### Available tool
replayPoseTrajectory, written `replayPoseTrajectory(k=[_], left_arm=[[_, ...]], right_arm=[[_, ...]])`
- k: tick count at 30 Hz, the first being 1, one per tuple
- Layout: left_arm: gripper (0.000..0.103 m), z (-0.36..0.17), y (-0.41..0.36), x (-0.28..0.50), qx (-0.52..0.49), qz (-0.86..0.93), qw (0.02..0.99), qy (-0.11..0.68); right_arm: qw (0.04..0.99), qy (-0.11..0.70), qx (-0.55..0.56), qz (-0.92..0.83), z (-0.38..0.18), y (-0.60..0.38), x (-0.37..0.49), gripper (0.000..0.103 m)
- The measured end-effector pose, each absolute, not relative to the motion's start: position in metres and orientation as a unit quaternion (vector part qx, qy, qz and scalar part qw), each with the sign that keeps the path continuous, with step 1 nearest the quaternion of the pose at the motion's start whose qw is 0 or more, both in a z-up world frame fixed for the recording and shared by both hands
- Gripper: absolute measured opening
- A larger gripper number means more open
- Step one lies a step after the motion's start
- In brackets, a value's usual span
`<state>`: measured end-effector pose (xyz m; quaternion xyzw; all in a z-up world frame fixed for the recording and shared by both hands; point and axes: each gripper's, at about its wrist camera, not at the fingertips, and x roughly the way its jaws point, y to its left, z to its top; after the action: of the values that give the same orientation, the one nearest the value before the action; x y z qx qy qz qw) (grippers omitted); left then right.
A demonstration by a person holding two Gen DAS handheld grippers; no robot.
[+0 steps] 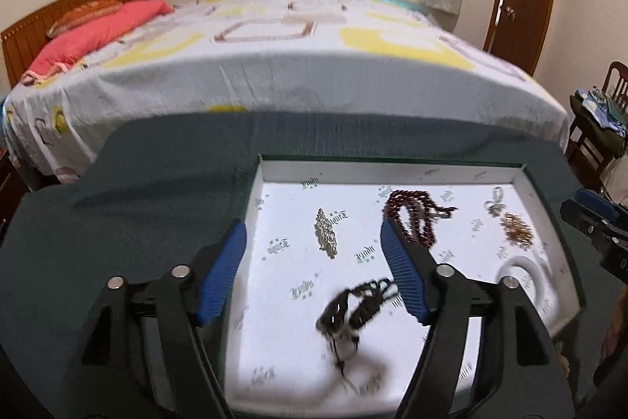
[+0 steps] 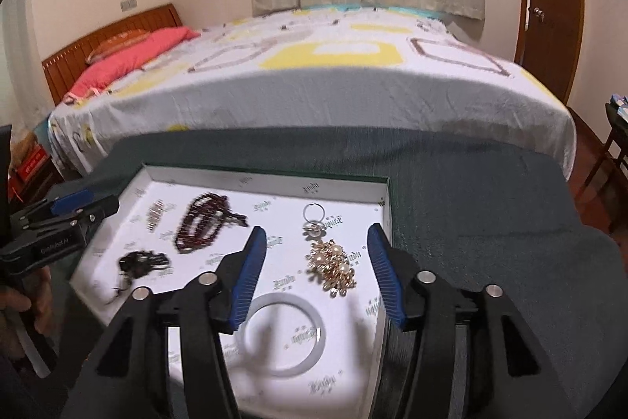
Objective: Organize jewelry
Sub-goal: 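Withdraw both grippers from the box back over the table, then close the right gripper on the white pearl necklace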
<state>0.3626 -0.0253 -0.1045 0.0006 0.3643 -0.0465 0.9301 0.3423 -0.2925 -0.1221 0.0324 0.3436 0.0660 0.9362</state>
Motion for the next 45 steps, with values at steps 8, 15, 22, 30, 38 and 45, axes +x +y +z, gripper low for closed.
replayPoseTrajectory(k=[8,15,22,30,38,45], left_arm=[[0.075,-0.081,-0.011,0.292,-0.013,-0.034,0.945,0.325],[0.075,-0.079,-0.012,0.243,-0.003,-0.026,0.950,0.312],[0.075,-0.102,-0.024,0.204,0.013,-0.023,0.943,0.333],[0.075,-0.123,-0.027,0.179,0.024,-0.014,0.937,0.349],[0.075,-0.129,-0.023,0.179,0.021,-0.009,0.934,0.356],[0.075,-0.136,-0.020,0.184,0.022,-0.005,0.932,0.363]], right_arm=[[0.943,0.323,0.039,0.064,-0.106,-0.287,0.286,0.055],[0.941,0.331,0.034,0.062,-0.116,-0.284,0.243,0.057],[0.931,0.358,0.032,0.064,-0.142,-0.282,0.205,0.058],[0.921,0.386,0.029,0.048,-0.168,-0.289,0.190,0.058],[0.911,0.407,0.044,0.043,-0.183,-0.291,0.203,0.058],[0.909,0.413,0.033,0.042,-0.190,-0.275,0.224,0.069]])
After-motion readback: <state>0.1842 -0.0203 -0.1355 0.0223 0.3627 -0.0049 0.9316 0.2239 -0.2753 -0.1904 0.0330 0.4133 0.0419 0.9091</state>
